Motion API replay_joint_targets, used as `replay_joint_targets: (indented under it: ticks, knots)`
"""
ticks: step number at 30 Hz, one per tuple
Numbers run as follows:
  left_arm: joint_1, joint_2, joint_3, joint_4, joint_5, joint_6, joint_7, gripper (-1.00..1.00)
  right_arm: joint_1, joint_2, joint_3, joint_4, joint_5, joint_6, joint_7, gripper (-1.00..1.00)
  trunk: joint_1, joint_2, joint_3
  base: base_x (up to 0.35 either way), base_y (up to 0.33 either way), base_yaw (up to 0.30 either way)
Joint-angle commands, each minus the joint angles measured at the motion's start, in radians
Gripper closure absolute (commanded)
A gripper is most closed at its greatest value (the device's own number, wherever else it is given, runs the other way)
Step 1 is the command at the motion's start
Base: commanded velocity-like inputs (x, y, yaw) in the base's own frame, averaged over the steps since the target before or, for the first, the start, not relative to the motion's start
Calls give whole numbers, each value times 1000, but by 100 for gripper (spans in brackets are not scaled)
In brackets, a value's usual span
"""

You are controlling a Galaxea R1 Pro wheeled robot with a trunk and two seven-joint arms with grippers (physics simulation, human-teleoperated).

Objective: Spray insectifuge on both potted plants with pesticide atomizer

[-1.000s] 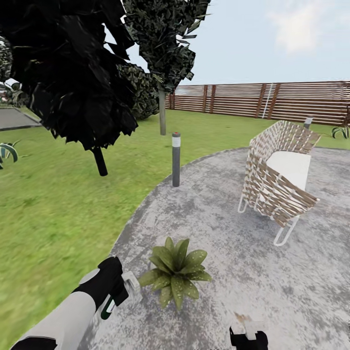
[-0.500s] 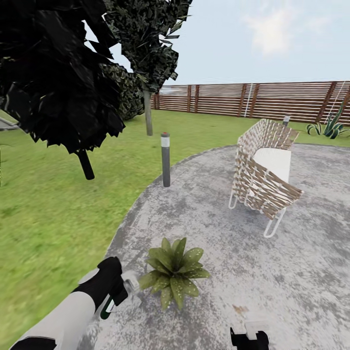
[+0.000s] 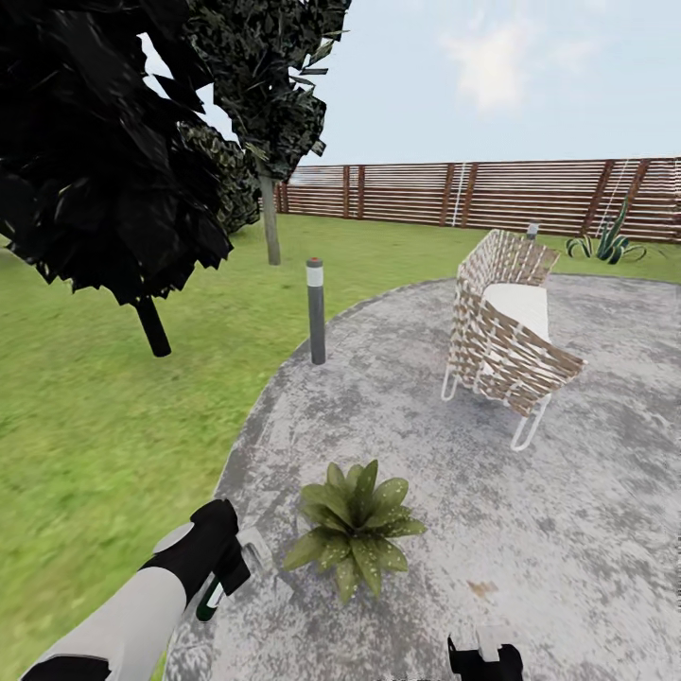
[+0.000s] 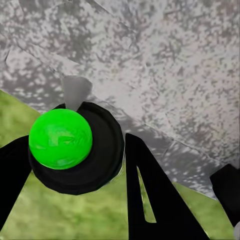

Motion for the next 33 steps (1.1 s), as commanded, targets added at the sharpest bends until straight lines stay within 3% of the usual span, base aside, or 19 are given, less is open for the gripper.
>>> replay_joint_targets:
  ticks: [1,18,20,22,26,33]
  knots:
    - [0,1,-2,-2,-6,4,-8,100,-1,0,9,1,-5,-3,-5,-100,0,0,-1,0,270,-264]
    - [0,-5,-4,-1,-5,-7,-12,100,-1,-1,9,1,-5,-3,-5,-100,0,0,-1,0,27,-170]
    - [0,0,-11,0,-9,-66,-18,100,-1,-2,9,1,-5,-3,-5,-100,0,0,-1,0,0,-69]
    - [0,-1,-16,0,-19,-80,-15,100,-1,-1,9,1,-5,-3,-5,-100,0,0,-1,0,0,-17]
    - [0,3,-78,0,-41,-87,-9,100,-1,-2,9,1,-5,-3,-5,-100,0,0,-1,0,0,-3]
    - [-10,-5,-85,-3,-42,-85,-8,100,-1,-2,9,1,-5,-2,-5,-100,0,0,-1,0,0,0]
